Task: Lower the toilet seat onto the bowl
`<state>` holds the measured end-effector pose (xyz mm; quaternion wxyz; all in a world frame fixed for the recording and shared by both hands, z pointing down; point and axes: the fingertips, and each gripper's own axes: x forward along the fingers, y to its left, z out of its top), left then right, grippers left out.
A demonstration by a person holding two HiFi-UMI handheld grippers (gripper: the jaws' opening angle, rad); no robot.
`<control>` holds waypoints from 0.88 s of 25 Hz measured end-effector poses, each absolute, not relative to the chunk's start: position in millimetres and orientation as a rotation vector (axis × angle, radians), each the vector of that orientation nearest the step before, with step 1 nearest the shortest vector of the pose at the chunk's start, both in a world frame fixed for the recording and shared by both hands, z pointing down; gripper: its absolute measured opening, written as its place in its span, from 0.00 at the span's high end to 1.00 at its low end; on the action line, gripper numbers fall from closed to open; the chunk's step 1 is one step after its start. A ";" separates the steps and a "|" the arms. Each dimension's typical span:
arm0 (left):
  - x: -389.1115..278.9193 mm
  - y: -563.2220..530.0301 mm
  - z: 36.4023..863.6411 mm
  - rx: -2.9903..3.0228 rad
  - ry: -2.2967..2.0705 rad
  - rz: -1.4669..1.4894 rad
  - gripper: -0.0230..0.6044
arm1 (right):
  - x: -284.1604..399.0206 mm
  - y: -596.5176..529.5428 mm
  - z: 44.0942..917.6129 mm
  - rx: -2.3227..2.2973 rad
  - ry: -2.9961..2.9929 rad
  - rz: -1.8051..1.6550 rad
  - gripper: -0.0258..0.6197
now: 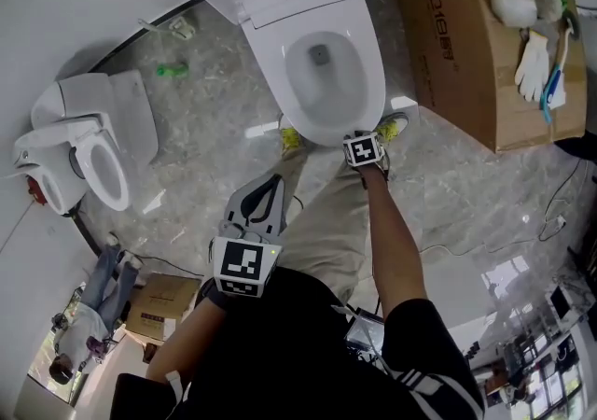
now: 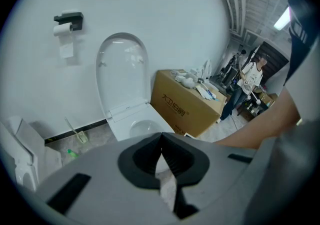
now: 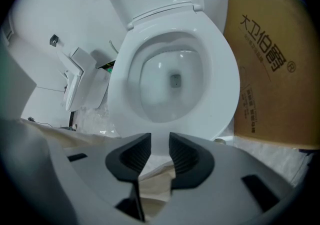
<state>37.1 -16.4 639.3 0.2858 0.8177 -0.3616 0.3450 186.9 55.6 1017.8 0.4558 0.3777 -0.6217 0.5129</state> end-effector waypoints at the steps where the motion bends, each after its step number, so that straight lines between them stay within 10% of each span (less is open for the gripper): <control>1: 36.3 -16.5 639.2 2.184 -0.969 0.925 0.95 | 186.5 55.0 1019.9 0.930 -1.531 1.257 0.79; 5: 32.5 -14.9 640.1 2.173 -0.978 0.927 0.94 | 195.6 53.8 1025.9 0.944 -1.482 1.201 0.94; 22: 41.0 -38.1 602.0 2.231 -1.013 0.728 0.94 | 219.6 79.0 955.1 0.935 -1.391 1.153 0.97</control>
